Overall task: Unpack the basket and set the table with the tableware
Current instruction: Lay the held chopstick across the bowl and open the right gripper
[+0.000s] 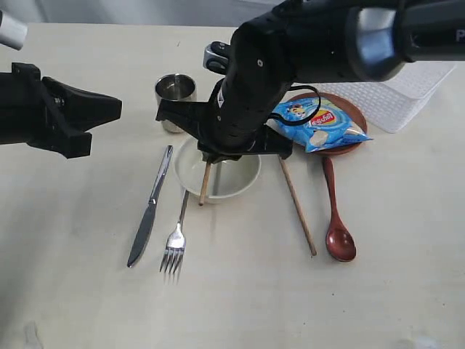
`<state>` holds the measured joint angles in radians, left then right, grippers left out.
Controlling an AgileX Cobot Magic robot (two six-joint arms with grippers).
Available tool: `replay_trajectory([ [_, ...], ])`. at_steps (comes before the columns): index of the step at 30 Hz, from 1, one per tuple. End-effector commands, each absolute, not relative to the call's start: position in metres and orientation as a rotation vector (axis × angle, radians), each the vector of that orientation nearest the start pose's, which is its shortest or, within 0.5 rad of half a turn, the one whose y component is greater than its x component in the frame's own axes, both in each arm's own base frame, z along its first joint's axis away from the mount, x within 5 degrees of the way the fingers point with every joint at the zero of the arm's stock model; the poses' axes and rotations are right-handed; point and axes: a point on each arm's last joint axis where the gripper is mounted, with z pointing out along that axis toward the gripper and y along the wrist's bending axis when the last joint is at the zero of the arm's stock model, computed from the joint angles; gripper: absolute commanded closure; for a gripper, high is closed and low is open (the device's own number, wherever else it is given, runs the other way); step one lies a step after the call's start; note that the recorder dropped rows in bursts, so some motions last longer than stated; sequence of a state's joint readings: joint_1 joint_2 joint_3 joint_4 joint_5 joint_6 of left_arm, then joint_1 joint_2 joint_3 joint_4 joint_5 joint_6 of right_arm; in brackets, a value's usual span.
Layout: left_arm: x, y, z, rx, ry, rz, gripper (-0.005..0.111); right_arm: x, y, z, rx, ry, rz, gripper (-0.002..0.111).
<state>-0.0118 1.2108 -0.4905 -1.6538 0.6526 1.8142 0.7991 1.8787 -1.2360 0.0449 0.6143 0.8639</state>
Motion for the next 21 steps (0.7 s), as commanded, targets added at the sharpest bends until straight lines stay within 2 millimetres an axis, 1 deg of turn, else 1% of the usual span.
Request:
replay_trajectory([
  [1,0.2111,-0.0574,0.2297,0.531,2.004,-0.616,0.107,0.2672,0.2815,0.1744,0.138,2.848,0.484,0.109],
  [4,0.2111,-0.0574,0.2297,0.531,2.004,-0.616,0.107,0.2681,0.2824,0.1694,0.147,2.853,0.479,0.109],
  [14,0.2111,-0.0574,0.2297,0.531,2.004,-0.616,0.107,0.2685,0.2819,0.1702,0.133,2.847,0.471,0.108],
  [16,0.2111,-0.0574,0.2297,0.531,2.004,-0.616,0.107,0.2685,0.2819,0.1702,0.133,2.847,0.471,0.103],
  [18,0.2111,-0.0574,0.2297,0.531,2.004,-0.616,0.107,0.2685,0.2819,0.1702,0.129,2.847,0.471,0.092],
  [21,0.2111,-0.0574,0.2297,0.531,2.004,-0.616,0.107,0.2685,0.2819,0.1702,0.129,2.847,0.471,0.071],
])
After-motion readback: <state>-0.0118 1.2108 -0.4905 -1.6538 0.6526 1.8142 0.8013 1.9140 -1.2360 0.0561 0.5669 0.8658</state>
